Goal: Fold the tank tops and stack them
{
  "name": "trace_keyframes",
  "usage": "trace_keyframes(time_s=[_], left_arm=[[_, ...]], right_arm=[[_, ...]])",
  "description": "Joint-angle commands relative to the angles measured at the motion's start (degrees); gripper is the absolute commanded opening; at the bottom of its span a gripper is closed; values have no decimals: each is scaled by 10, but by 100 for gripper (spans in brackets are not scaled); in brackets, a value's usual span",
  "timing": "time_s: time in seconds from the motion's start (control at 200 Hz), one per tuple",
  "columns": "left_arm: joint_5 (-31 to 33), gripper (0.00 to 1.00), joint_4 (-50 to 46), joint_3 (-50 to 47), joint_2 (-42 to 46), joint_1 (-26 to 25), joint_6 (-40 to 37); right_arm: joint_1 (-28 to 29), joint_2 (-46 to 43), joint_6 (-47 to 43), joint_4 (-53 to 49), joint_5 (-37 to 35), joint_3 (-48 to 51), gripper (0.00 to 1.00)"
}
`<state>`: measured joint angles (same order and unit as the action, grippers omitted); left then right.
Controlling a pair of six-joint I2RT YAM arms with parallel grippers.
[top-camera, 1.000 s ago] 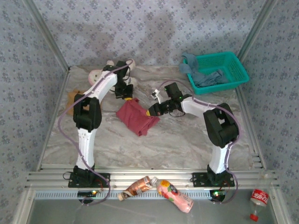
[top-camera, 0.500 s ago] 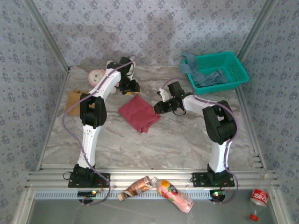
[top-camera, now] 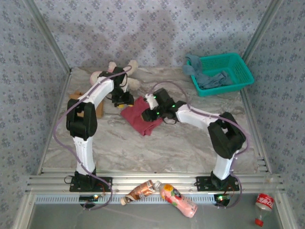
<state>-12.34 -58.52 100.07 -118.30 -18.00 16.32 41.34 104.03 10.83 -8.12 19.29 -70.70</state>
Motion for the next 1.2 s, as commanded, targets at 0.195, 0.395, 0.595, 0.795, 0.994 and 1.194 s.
trace_keyframes(time_s=[0.195, 0.395, 0.595, 0.795, 0.994, 1.194], left_arm=[[-15, 51, 97, -54, -22, 12, -35], [-40, 51, 97, -81, -13, 9, -29], [-60, 53, 95, -98, 21, 8, -24], [-148, 55, 166, -150, 53, -9, -17], [-155, 55, 189, -157, 26, -38, -31], [-172, 55, 193, -126, -7, -59, -29]], right_arm=[[31, 35, -1, -40, -49, 48, 24], [40, -4, -7, -75, -95, 130, 22], [17, -31, -23, -77, -93, 168, 22], [-4, -74, -41, -96, -84, 202, 22], [-28, -95, -51, -109, -85, 217, 22], [-35, -106, -48, -110, -83, 231, 22]])
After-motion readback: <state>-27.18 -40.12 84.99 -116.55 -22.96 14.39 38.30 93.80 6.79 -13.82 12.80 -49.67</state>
